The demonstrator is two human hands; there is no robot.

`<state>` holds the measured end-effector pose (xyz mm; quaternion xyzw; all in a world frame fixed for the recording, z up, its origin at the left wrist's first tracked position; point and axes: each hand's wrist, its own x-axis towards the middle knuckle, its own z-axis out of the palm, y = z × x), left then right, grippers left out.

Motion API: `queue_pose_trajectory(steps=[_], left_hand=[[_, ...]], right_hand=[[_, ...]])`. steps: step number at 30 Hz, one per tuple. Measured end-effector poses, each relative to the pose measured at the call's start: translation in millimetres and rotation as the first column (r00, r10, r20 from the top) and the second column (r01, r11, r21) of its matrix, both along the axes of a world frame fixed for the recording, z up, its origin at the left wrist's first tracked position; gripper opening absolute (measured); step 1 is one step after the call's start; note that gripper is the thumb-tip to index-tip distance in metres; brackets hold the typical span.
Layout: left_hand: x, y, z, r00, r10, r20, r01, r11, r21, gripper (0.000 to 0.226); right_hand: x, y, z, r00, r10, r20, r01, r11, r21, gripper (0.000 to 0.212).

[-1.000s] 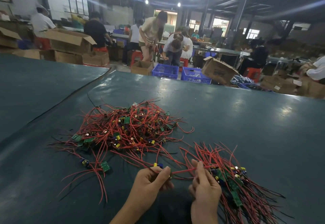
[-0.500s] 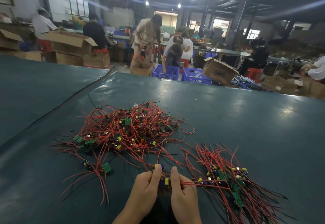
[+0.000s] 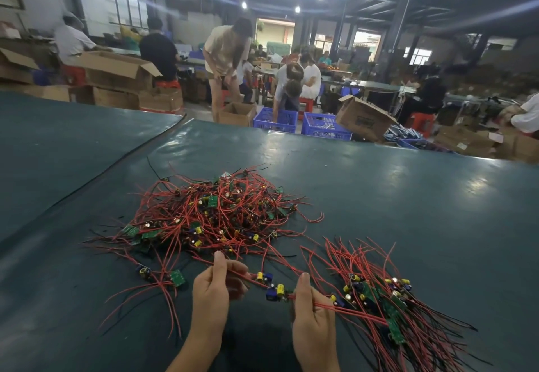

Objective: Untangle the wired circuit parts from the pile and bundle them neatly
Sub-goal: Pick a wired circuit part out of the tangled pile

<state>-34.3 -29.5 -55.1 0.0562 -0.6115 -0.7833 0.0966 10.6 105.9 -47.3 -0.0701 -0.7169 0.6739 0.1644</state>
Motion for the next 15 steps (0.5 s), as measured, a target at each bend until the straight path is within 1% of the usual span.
queue_pose_trajectory(steps=[2, 4, 6, 10, 12, 15], left_hand=[[3, 2, 1, 0.995, -0.1, 0.019, 0.1, 0.995, 0.007, 0.059], [11, 9, 3, 0.968, -0.252, 0.017, 0.252, 0.966, -0.064, 0.06], [17, 17, 3, 0.941, -0.337, 0.0, 0.334, 0.933, -0.134, 0.058], [15, 20, 3, 0.949, -0.315, -0.025, 0.301, 0.927, -0.225, 0.061], [11, 13, 5, 0.961, -0.275, -0.032, 0.263, 0.944, -0.201, 0.059], [3, -1, 4, 0.987, -0.156, -0.031, 0.151, 0.98, -0.13, 0.057]], right_hand=[[0, 0, -1, 0.999, -0.011, 0.031, 0.013, 0.998, -0.062, 0.05], [0, -2, -1, 1.0, -0.009, 0.014, 0.009, 0.999, -0.047, 0.051], [0, -4, -2, 1.0, 0.002, 0.003, -0.002, 1.0, -0.022, 0.052], [0, -4, -2, 1.0, 0.002, -0.003, -0.002, 1.0, -0.005, 0.05], [0, -2, -1, 1.0, -0.01, -0.009, 0.009, 0.999, -0.041, 0.049], [0, 8, -2, 0.997, -0.08, 0.004, 0.08, 0.989, -0.125, 0.054]])
